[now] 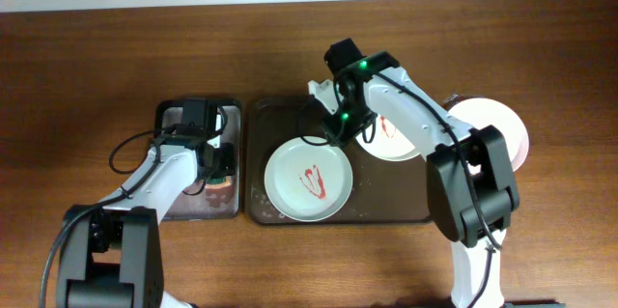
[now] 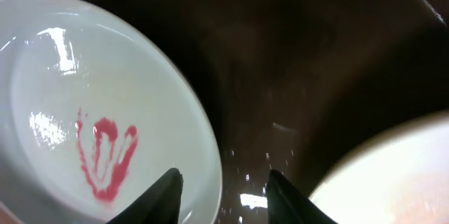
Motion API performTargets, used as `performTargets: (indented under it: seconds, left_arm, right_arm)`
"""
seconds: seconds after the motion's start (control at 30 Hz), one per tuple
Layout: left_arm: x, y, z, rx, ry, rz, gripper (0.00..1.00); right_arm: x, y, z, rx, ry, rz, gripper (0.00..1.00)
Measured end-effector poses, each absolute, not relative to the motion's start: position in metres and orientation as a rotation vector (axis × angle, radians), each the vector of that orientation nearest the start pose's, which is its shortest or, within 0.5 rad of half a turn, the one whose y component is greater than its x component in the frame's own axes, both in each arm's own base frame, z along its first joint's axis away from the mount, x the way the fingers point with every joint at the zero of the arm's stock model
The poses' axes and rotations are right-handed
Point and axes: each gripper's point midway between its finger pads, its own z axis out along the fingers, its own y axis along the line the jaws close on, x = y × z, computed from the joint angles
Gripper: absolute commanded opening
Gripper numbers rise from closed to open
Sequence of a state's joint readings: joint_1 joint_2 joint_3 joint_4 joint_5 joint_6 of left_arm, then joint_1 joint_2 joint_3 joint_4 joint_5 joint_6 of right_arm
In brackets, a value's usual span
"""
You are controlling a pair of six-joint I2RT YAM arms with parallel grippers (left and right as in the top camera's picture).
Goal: Clean dirty plates on tray and stack at the side
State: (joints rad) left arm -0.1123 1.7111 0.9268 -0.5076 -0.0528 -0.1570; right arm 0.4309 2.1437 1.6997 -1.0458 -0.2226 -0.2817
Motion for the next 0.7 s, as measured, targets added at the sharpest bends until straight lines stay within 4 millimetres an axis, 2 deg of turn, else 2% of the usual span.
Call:
performTargets:
  seconds: [0.07, 0.1, 0.17, 0.3, 0.4, 0.5, 0.57, 0.7]
  left_arm:
    - [0.339, -0.029, 0.008, -0.075, 2.857, 0.020, 0.00]
    - [0.339, -0.029, 0.008, -0.074, 2.857, 0.021, 0.00]
    - [0.339, -0.029, 0.008, -0.074, 2.858, 0.021, 0.00]
    - [0.339, -0.029, 0.008, -0.074, 2.857, 0.021, 0.00]
    - [0.339, -0.030, 0.008, -0.073, 2.858, 0.013, 0.00]
    - [0.339, -0.031, 0.009, -0.072, 2.858, 0.003, 0.00]
    - [0.340, -0.032, 0.013, -0.070, 2.846, -0.008, 0.00]
    - [0.349, -0.038, 0.053, -0.064, 2.729, -0.063, 0.00]
  right_arm:
    - [0.374, 0.217, 0.038, -1.107, 2.855, 0.354, 0.27]
    - [0.373, 0.219, 0.028, -1.120, 2.867, 0.355, 0.13]
    - [0.372, 0.220, 0.019, -1.112, 2.891, 0.357, 0.04]
    - [0.371, 0.220, 0.014, -1.011, 2.946, 0.365, 0.04]
    - [0.368, 0.217, 0.014, -0.750, 3.059, 0.368, 0.04]
    - [0.353, 0.207, 0.015, -0.369, 3.233, 0.337, 0.04]
    - [0.345, 0.203, 0.015, -0.248, 3.288, 0.313, 0.04]
    - [0.336, 0.199, 0.016, -0.084, 3.348, 0.276, 0.04]
